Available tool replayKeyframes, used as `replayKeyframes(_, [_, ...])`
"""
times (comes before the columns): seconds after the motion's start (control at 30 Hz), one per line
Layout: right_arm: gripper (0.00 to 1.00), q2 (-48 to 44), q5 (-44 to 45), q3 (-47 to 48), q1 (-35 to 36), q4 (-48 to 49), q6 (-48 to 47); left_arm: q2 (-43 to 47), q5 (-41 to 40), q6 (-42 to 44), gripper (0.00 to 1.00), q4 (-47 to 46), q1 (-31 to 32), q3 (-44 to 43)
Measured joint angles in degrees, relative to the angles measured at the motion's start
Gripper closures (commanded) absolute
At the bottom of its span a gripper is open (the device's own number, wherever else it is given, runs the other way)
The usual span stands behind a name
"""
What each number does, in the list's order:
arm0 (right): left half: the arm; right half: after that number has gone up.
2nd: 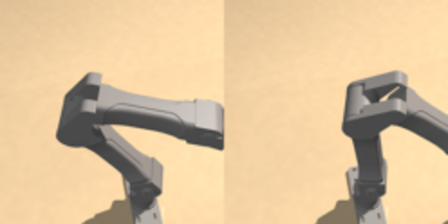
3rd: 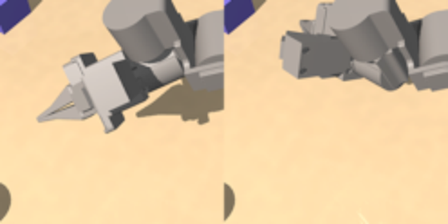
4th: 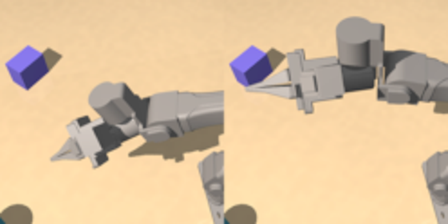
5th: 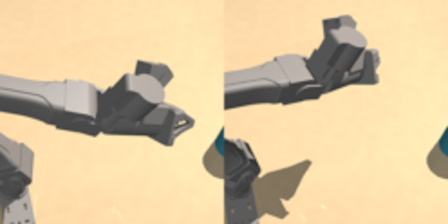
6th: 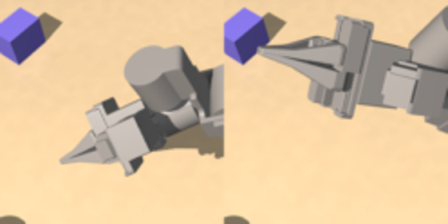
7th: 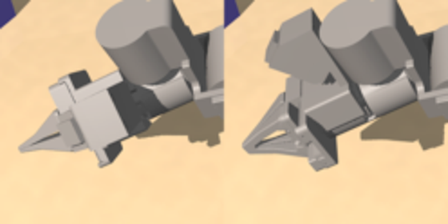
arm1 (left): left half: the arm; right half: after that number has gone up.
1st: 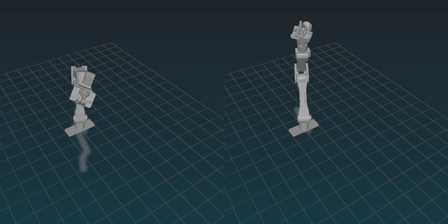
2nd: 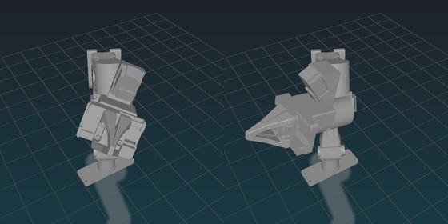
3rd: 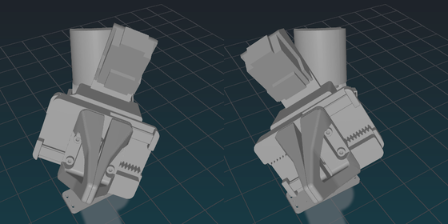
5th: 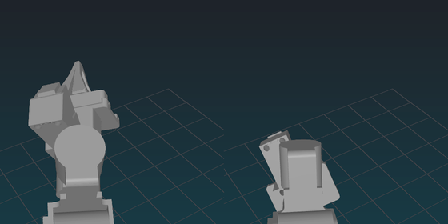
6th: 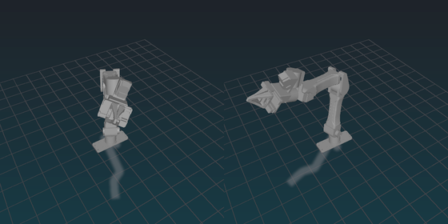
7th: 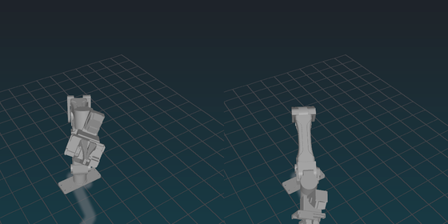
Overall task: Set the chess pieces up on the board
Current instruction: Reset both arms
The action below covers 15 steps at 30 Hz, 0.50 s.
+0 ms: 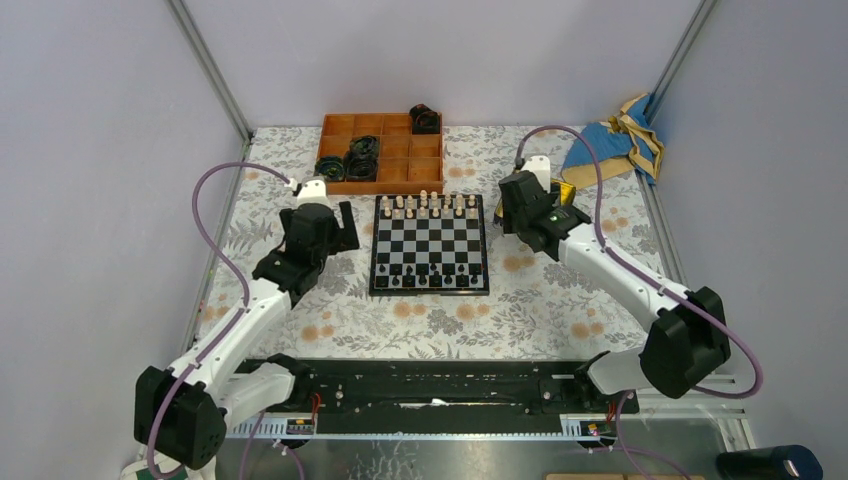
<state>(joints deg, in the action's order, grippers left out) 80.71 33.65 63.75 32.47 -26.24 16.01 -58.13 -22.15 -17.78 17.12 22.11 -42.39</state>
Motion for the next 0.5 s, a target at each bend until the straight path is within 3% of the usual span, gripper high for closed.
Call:
replayKeyframes(0.4, [0.24,-6.75,1.29,-3.3,-5.42,3.56,-4.33,-0.87,1.62,0.79,0.01,-4.74,-4.61,0.52])
replayKeyframes(0.5, [0.16,-8.09,0.52,-4.33,-6.51,4.28,-4.79,-0.68,1.84,0.79,0.01,-4.81,-5.03,0.7])
